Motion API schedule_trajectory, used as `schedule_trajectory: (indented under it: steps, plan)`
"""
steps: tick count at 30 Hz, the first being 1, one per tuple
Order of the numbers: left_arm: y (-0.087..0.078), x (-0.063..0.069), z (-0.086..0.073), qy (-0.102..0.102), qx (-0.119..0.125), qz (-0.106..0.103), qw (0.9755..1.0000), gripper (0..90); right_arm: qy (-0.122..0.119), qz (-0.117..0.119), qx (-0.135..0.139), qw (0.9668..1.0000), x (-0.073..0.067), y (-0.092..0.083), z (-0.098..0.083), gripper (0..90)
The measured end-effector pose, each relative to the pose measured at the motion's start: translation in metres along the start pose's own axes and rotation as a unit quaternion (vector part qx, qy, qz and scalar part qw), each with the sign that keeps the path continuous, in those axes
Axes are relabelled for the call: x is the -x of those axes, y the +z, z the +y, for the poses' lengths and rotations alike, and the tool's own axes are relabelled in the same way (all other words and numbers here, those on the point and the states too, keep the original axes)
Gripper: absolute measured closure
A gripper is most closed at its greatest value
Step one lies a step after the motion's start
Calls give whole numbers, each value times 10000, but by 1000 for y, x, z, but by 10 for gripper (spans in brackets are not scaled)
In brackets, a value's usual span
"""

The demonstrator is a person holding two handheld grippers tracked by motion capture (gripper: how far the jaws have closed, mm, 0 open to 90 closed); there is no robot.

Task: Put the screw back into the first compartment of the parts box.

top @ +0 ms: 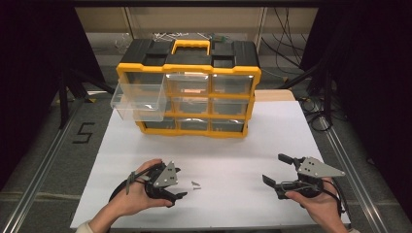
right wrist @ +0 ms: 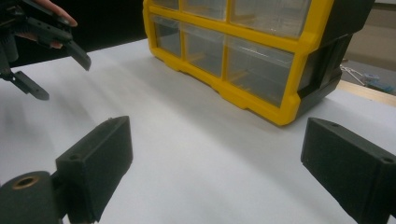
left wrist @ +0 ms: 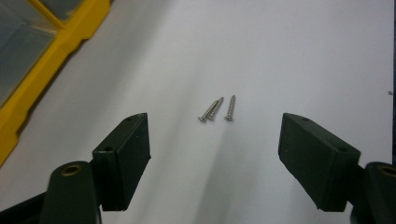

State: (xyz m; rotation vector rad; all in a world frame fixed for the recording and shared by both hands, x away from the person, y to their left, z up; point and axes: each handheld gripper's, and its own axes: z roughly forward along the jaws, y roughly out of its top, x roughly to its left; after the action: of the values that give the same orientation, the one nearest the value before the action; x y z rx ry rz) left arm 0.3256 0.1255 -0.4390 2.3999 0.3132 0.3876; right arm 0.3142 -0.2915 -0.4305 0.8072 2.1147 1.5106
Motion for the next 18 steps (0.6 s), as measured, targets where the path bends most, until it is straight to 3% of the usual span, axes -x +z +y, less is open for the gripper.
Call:
schedule_trajectory:
  steps: [7, 8, 10, 15, 17, 18]
  plan:
    - [13, 1, 11, 196, -349, -320, 9987, 302, -47, 15, 2, 10000, 0, 1, 0, 104]
    - [17, 1, 15, 282, -453, -408, 9977, 315, 65, 50, -85, 9999, -1, 0, 0, 105]
    - [21, 2, 17, 303, -504, -463, 9972, 337, 64, 44, -67, 9999, -1, 1, -1, 107]
    - [37, 4, 24, 387, -817, -825, 9925, 369, 16, 45, -42, 10000, 0, 1, -1, 110]
    - [43, 3, 28, 481, -974, -906, 9899, 387, -31, -3, -127, 9999, 0, 0, 0, 113]
    - [43, 3, 28, 481, -974, -906, 9899, 391, -43, -10, -118, 9999, 1, 0, 0, 114]
